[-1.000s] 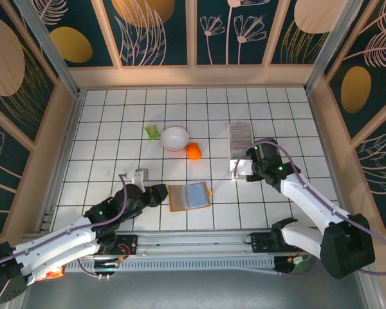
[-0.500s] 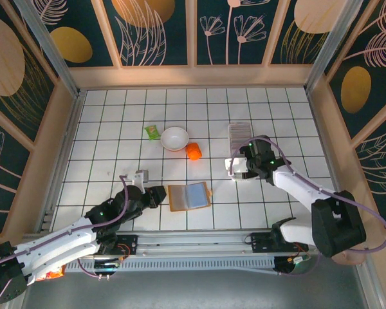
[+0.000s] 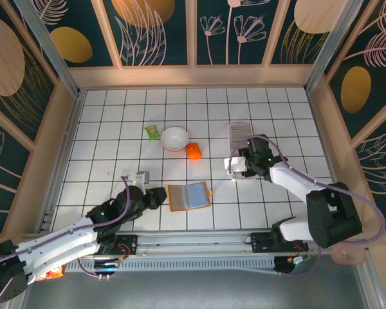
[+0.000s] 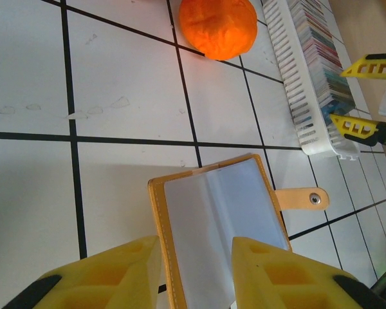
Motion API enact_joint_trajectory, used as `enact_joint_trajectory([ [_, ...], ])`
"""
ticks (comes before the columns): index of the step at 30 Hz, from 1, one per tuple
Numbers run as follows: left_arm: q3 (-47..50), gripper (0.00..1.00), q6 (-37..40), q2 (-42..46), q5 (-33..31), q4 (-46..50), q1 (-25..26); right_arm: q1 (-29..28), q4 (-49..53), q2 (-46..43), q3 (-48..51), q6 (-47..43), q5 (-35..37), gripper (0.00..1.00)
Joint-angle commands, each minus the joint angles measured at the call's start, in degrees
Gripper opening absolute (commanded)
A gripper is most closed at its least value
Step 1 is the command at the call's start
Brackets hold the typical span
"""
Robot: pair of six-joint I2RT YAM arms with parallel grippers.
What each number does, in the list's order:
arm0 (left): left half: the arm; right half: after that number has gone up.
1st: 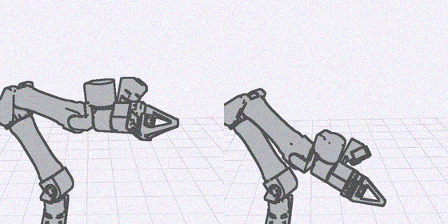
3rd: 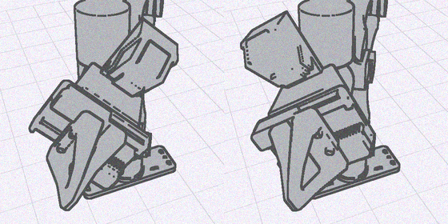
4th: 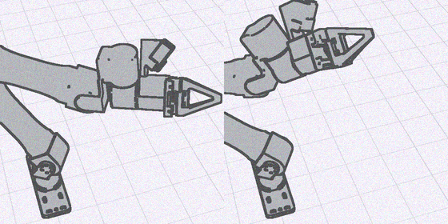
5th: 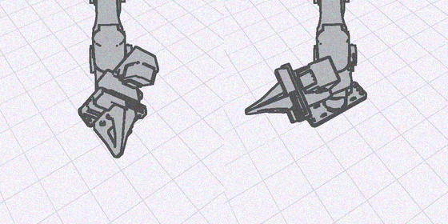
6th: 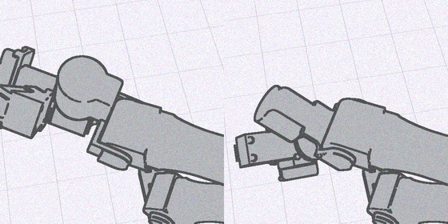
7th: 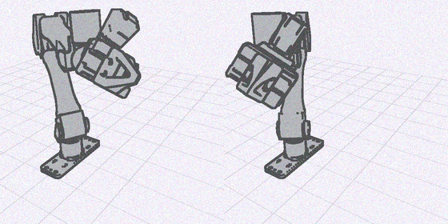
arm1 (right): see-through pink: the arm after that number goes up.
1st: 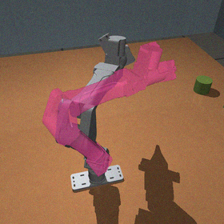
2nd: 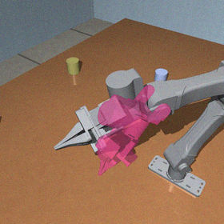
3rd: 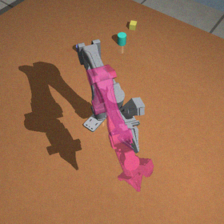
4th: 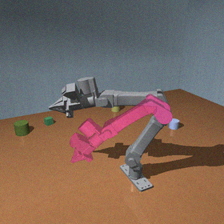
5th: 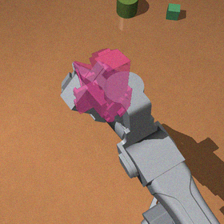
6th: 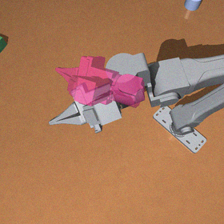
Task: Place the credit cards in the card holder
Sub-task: Pick up the credit card from the storage box.
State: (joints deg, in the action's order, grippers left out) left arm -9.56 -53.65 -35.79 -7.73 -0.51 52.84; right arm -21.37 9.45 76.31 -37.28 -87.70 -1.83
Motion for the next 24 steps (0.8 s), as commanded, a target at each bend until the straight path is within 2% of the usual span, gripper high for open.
enact_joint_trajectory([
  [1, 1.0, 0.34, 0.7, 0.0, 0.3, -1.5, 0.0, 0.5, -2.1, 0.8, -2.9, -0.3, 0.9, 0.50],
  [9, 2.4, 0.35, 0.0, 0.0, 0.8, -2.5, 0.0, 0.6, -0.4, 0.3, -4.4, 0.1, 0.8, 0.40],
  [14, 2.5, 0.34, 0.1, -0.1, 1.3, -2.8, 0.0, 0.6, -0.3, 0.4, -4.9, 0.3, 0.9, 0.28],
  [24, 2.5, 0.33, 0.3, -1.1, 1.0, -3.4, 0.0, 0.7, -0.2, -0.9, -4.2, 0.3, 0.7, 0.20],
])
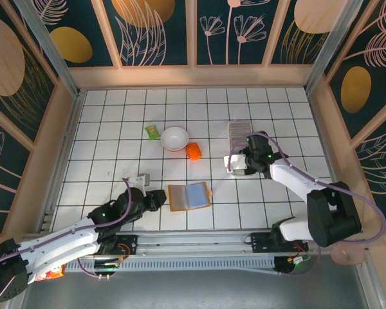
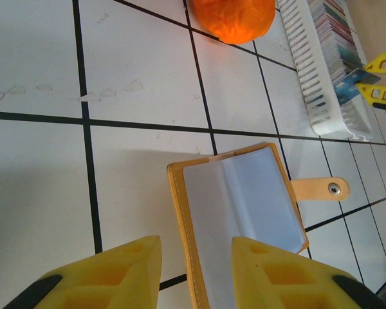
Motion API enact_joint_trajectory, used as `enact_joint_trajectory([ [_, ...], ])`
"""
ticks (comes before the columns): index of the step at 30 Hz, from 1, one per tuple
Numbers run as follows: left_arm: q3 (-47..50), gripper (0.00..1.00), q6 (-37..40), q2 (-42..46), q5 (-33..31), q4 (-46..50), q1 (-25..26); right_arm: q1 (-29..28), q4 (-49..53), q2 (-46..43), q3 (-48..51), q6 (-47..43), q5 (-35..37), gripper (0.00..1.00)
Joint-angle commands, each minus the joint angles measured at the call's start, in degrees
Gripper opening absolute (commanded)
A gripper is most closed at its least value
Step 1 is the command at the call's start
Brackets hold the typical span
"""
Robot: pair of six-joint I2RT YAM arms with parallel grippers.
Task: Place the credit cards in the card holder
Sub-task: Pick up the credit card from the storage box.
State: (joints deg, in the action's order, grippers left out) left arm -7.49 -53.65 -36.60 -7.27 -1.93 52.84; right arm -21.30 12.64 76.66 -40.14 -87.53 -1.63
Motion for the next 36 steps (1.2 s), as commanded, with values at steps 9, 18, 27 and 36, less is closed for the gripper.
enact_joint_trajectory([
  [9, 0.2, 0.32, 0.4, -1.4, 1.2, -2.2, 0.0, 0.6, -3.8, -2.1, -1.4, 0.8, 0.7, 0.15],
  [18, 0.2, 0.32, 0.1, -1.2, 1.2, -2.0, 0.0, 0.6, -3.1, -3.5, -2.0, 2.7, -0.3, 0.15],
  [27, 0.3, 0.32, -0.1, -1.3, 1.2, -2.1, 0.1, 0.6, -2.2, -5.3, -2.0, 3.5, -0.8, 0.11],
  [36, 0.1, 0.31, -0.4, -1.2, 0.8, -2.1, 0.0, 0.6, 1.8, -7.6, -2.1, 5.0, -2.7, 0.02],
])
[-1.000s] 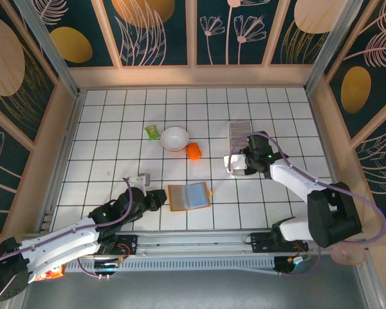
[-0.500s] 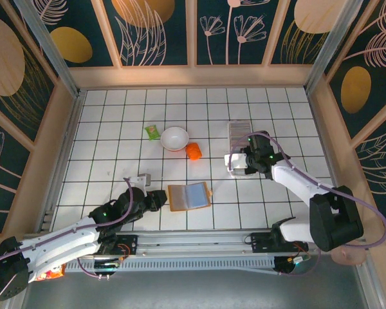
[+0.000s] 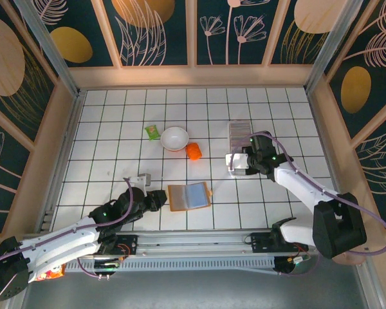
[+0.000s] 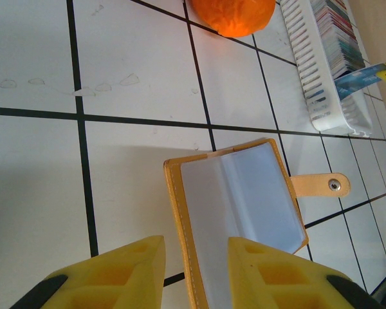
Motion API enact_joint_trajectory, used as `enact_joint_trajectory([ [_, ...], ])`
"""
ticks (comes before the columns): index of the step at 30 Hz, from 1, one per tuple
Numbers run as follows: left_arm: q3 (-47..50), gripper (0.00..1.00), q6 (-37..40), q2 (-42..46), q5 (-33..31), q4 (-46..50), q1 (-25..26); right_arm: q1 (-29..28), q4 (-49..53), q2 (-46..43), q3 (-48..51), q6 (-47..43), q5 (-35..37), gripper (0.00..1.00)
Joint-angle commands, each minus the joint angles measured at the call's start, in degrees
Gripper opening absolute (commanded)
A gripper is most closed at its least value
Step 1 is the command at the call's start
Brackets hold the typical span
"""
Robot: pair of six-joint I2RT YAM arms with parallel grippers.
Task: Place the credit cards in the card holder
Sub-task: Pick up the credit card from the storage box, then insert the credit card into the card slot.
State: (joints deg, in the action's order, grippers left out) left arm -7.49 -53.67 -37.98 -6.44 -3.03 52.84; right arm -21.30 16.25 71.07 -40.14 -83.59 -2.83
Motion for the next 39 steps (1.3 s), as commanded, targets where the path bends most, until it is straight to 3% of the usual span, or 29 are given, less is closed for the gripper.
enact_joint_trajectory([
  [1, 0.0, 0.30, -0.4, 0.3, 0.0, -0.9, 0.0, 0.6, -0.9, -2.4, -2.1, 1.3, -2.0, 0.02],
  [9, -0.2, 0.30, -0.6, 0.8, 1.2, -0.5, 0.0, -0.5, 6.6, -8.7, -1.1, 6.6, -5.1, 0.00],
  [17, -0.6, 0.20, -1.7, 5.0, -0.9, 0.2, 0.0, -4.4, 10.1, -20.0, 1.1, 19.5, -7.5, 0.00],
  [21, -1.0, 0.14, -3.0, 6.0, -0.3, -0.4, 0.0, -5.9, 1.2, -23.5, -0.6, 53.5, -8.9, 0.00],
  [24, -1.1, 0.09, -4.4, 5.6, 0.5, -0.7, 0.0, -7.0, -0.1, -23.2, -3.4, 80.3, -8.8, 0.00],
  [28, -2.1, 0.08, -4.9, 3.3, 2.4, -2.5, 0.0, -9.1, -3.6, -21.9, -2.5, 105.3, -20.7, 0.00],
  [30, -2.1, 0.07, -5.2, 1.5, 4.3, -4.5, 0.0, -12.3, -6.7, -20.7, -0.5, 115.3, -21.9, 0.00],
  [33, -2.6, 0.06, -5.1, -1.9, 6.7, -6.7, 0.0, -17.2, -7.4, -17.7, 1.3, 121.9, -19.5, 0.00],
  [39, -5.4, 0.00, -4.1, -9.2, 8.5, -7.0, 0.0, -28.1, -14.6, -11.2, 6.1, 125.9, -13.4, 0.00],
])
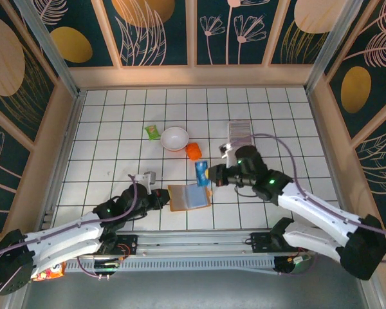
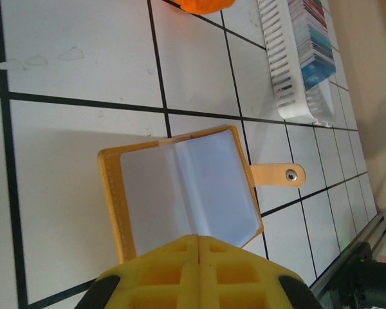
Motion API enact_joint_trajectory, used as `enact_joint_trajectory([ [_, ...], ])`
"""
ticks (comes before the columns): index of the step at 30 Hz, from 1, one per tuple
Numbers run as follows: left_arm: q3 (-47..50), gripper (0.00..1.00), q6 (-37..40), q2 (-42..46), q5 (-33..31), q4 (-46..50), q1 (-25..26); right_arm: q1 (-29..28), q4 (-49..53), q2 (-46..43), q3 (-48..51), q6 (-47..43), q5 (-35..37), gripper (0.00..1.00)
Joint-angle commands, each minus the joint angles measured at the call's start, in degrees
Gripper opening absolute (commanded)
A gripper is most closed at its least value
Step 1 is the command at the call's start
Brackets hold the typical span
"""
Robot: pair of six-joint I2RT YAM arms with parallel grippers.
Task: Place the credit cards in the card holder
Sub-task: Insert the credit card into the card slot.
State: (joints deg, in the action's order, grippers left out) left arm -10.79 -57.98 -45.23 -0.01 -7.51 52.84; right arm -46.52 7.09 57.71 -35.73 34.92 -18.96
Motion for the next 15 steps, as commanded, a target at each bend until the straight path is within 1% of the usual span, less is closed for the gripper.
enact_joint_trajectory([
  [1, -2.3, 0.00, 0.2, -3.0, 2.1, -2.7, 0.0, -3.7, -6.5, 3.3, 2.2, 8.0, 2.9, 0.00],
  [4, -2.9, 0.00, 0.5, -6.0, 2.2, -3.2, 0.1, -6.6, -10.2, 7.0, 3.2, 9.5, 4.2, 0.00],
  [6, -3.2, 0.00, 1.0, -7.7, 2.0, -3.6, 0.0, -7.9, -9.5, 9.6, 2.7, 9.3, 6.0, 0.00],
  [8, -3.1, 0.00, 1.1, -9.5, 2.2, -4.4, 0.0, -8.5, -8.1, 11.8, 1.9, 9.5, 8.3, 0.00],
  [12, -2.9, 0.00, 1.2, -13.0, 2.3, -5.3, 0.0, -9.4, -9.4, 15.4, 1.9, 9.9, 8.6, 0.00],
  [15, -1.7, 0.00, 1.5, -14.6, 1.7, -6.5, 0.0, -9.9, -8.9, 17.5, 1.3, 9.9, 10.5, 0.00],
])
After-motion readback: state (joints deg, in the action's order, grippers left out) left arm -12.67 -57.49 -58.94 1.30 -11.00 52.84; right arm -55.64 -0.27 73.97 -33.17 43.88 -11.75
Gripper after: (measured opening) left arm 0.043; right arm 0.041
